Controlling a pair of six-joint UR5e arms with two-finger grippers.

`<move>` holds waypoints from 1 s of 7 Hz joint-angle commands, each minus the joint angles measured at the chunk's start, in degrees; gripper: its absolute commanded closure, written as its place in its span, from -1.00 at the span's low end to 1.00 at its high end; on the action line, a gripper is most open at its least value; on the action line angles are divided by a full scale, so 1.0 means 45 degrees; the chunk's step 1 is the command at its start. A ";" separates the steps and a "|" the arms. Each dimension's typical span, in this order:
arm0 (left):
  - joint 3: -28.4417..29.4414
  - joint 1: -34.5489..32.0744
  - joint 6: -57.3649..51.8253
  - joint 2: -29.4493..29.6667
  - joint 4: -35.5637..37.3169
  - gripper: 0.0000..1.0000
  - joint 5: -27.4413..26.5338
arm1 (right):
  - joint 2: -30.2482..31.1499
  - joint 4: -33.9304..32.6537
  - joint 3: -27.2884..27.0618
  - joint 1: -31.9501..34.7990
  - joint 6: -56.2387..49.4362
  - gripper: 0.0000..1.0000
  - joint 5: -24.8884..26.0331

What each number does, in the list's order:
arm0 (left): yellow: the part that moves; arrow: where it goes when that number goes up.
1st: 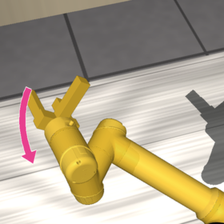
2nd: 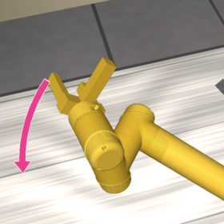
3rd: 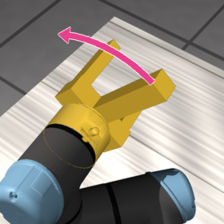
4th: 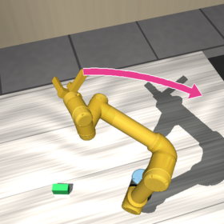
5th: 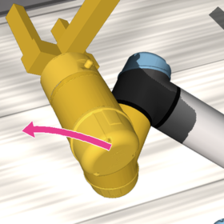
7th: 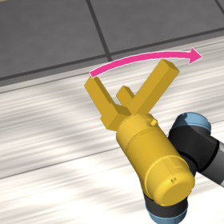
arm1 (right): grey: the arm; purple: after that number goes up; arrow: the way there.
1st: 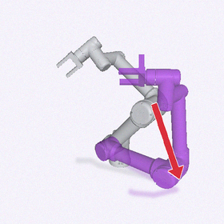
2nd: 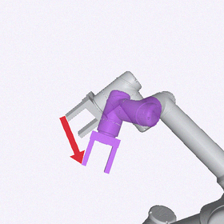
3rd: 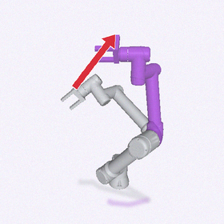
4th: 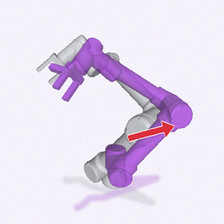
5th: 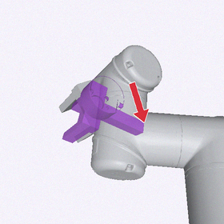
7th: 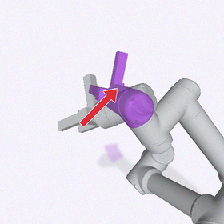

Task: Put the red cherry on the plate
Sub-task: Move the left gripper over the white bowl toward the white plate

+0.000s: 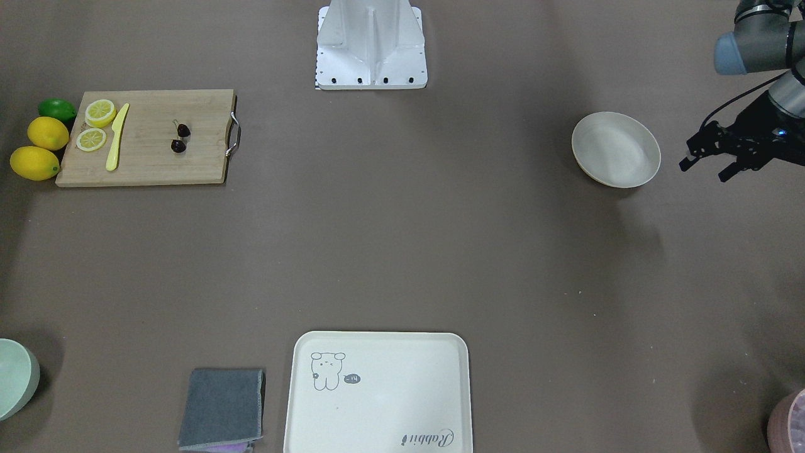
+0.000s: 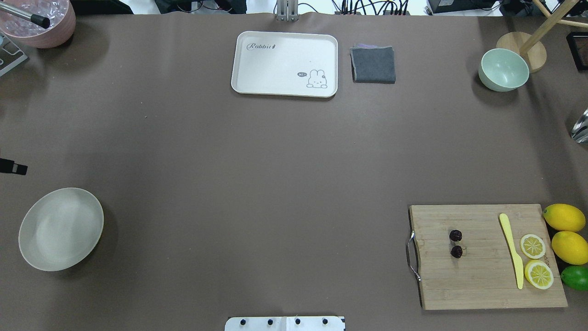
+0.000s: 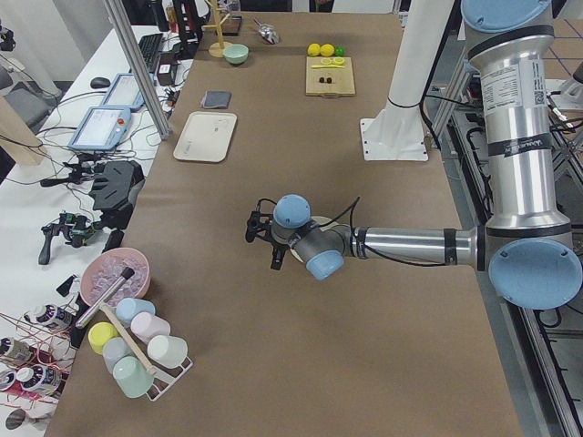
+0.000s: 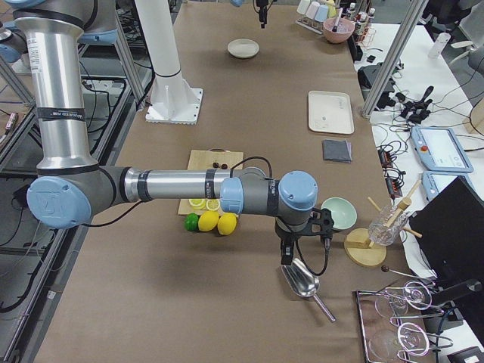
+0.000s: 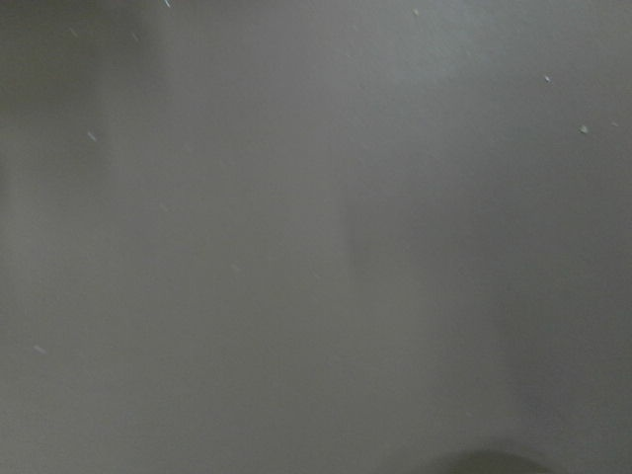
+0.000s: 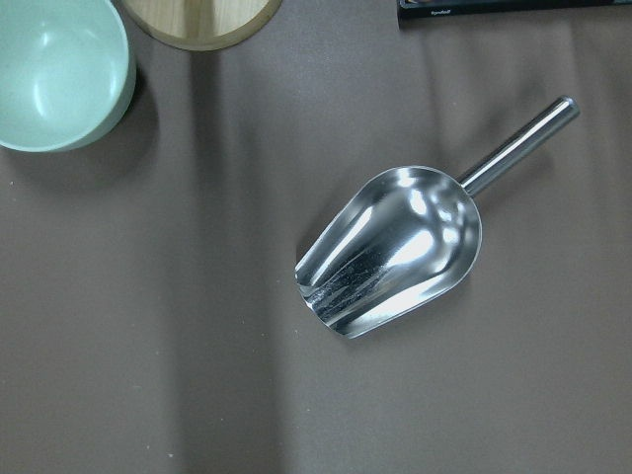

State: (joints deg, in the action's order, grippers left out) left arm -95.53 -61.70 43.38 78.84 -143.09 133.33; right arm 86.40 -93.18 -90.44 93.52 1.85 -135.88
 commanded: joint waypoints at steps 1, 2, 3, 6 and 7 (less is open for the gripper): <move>0.0213 0.1343 0.0400 -0.0215 -0.0428 -0.96 -0.0001 | 0.0020 0.0003 0.0000 -0.0001 0.0000 -1.00 -0.0019; 0.0369 0.1733 0.0322 -0.0254 -0.0448 -0.95 -0.0001 | 0.0020 0.0003 0.0000 -0.0001 0.0000 -1.00 -0.0020; 0.0699 0.1795 0.0302 -0.0255 -0.0796 -0.94 -0.0001 | 0.0020 0.0003 0.0000 -0.0001 0.0000 -1.00 -0.0020; 0.1191 0.2030 0.0302 -0.0255 -0.1327 -0.34 -0.0001 | 0.0039 0.0003 0.0000 -0.0001 0.0000 -1.00 0.0000; 0.1191 0.2127 0.0302 -0.0255 -0.1346 -0.33 -0.0001 | 0.0039 0.0003 0.0000 -0.0001 0.0000 -1.00 0.0000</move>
State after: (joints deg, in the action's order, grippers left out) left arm -90.31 -52.59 44.74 77.70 -148.95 133.33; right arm 86.56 -93.19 -90.44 93.52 1.85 -135.88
